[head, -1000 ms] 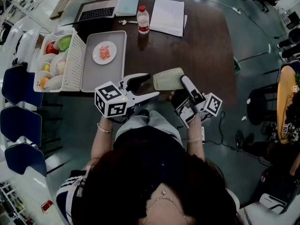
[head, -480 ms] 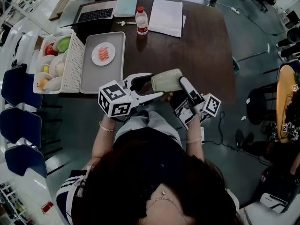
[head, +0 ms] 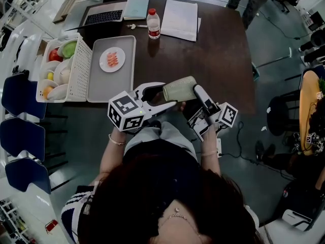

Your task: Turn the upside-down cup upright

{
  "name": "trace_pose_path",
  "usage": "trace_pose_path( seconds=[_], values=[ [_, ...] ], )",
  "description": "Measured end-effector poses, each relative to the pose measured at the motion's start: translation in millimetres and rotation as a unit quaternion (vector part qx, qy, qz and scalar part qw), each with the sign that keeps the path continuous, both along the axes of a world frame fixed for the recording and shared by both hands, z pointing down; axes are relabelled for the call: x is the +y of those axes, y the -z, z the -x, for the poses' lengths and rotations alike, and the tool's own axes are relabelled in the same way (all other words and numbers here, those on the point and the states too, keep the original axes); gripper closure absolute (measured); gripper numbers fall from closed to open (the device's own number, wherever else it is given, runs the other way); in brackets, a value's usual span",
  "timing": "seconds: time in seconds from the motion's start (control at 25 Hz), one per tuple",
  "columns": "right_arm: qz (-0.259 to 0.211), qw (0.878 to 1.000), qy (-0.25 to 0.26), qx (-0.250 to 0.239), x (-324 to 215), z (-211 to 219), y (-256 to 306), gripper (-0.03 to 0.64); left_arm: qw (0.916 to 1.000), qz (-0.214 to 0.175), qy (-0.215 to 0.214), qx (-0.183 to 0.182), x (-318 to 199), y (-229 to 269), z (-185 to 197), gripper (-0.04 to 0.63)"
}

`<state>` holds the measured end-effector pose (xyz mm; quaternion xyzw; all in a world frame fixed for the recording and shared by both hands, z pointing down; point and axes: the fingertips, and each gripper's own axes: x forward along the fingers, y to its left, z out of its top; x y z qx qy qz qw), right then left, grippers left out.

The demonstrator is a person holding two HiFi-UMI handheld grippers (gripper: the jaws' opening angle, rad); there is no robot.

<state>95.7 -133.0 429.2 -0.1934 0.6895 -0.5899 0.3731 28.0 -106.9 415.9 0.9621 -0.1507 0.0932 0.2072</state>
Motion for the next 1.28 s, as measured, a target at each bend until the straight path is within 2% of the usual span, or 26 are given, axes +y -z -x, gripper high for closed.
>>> trace_pose_path(
  seconds=[1.28],
  values=[
    [-0.023,0.998,0.050,-0.034,1.2,11.6,-1.5,0.256,0.9995,-0.026,-0.009,-0.014,-2.4,5.0,8.5,0.316]
  ],
)
